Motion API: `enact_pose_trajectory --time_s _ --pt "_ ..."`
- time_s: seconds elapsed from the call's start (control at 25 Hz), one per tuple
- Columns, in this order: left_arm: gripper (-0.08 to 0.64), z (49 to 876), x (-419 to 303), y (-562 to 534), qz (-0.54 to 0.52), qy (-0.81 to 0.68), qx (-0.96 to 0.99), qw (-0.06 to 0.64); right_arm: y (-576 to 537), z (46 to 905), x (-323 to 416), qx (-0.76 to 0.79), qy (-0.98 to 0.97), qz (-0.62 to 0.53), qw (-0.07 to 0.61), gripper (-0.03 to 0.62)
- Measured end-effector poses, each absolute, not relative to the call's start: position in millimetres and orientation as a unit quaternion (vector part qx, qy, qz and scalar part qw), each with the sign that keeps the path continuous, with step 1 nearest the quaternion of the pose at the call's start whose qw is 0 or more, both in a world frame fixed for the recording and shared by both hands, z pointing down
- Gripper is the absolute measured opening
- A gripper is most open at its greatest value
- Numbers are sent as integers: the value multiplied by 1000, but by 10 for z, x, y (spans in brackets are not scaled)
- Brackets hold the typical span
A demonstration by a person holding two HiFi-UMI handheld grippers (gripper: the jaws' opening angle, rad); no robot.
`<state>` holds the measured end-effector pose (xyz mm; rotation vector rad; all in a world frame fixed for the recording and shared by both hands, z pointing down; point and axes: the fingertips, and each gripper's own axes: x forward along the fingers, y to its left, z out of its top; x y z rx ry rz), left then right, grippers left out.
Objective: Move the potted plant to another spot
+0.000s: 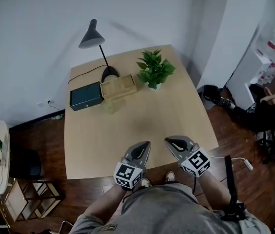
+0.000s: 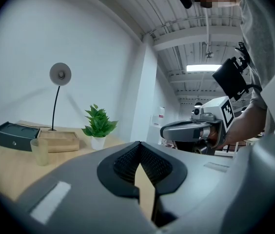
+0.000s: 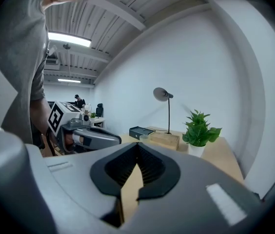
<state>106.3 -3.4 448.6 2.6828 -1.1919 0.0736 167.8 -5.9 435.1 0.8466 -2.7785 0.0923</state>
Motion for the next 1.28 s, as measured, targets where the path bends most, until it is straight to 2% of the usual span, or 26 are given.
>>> enact_pose_trajectory --time_s 0.4,1.28 --pt "0 4763 1078 142 51 -414 899 132 262 4728 1595 242 -955 40 167 6" --pt "0 4803 1103 211 56 -412 900 132 359 4790 1521 227 -956 44 179 6"
